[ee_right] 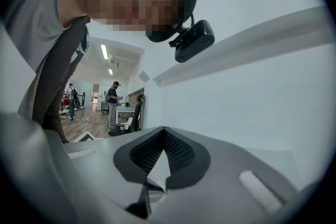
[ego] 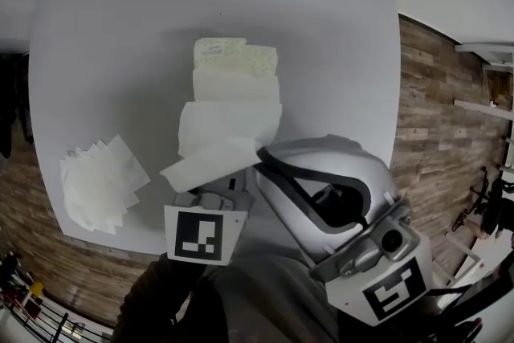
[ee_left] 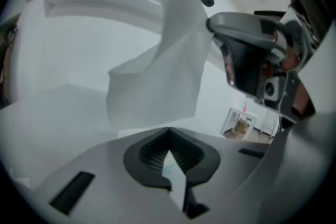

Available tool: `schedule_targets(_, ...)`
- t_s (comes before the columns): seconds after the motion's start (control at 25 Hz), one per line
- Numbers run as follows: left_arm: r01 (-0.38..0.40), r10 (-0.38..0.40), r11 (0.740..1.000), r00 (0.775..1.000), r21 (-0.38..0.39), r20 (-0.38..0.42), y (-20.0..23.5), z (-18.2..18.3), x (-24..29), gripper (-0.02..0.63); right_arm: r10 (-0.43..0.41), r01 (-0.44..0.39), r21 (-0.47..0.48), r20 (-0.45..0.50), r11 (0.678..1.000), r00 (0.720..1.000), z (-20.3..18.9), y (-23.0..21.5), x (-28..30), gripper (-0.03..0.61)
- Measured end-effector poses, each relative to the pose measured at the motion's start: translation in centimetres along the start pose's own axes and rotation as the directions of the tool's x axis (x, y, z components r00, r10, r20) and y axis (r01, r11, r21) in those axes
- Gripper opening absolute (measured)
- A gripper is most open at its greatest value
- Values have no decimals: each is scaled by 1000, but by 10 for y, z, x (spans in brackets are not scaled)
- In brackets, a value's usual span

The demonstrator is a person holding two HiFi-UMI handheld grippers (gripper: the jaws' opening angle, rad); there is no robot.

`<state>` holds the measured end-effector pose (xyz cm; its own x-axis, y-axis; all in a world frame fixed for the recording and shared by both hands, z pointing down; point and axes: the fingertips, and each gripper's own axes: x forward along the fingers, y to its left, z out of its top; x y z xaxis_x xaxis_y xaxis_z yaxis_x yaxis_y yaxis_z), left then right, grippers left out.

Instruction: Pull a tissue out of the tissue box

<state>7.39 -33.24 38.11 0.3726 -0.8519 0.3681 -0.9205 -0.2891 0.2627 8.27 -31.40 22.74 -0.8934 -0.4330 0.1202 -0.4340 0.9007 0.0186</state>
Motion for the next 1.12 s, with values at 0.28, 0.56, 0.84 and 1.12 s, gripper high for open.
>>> schedule_targets(0.28, -43, 43, 999, 999, 4, 27, -1, 19, -114, 2, 55, -58, -60, -61, 996, 997, 20, 39, 51, 3)
schedule_targets(0.56, -168, 165, 986, 981, 20, 103, 86, 30, -230, 2, 80, -90, -62, -152, 994, 985, 0, 123, 171, 3)
schedule_targets(0.84, -294, 294, 955, 946, -19, 138, 167, 16, -330, 2, 46, -49, -149, -24, 988, 999, 27, 196, 238, 3)
schedule_targets(1.12, -313, 312, 950, 938, -19, 153, 192, 3, -368, 2, 141, -150, -142, -73, 978, 987, -52, 289, 221, 5)
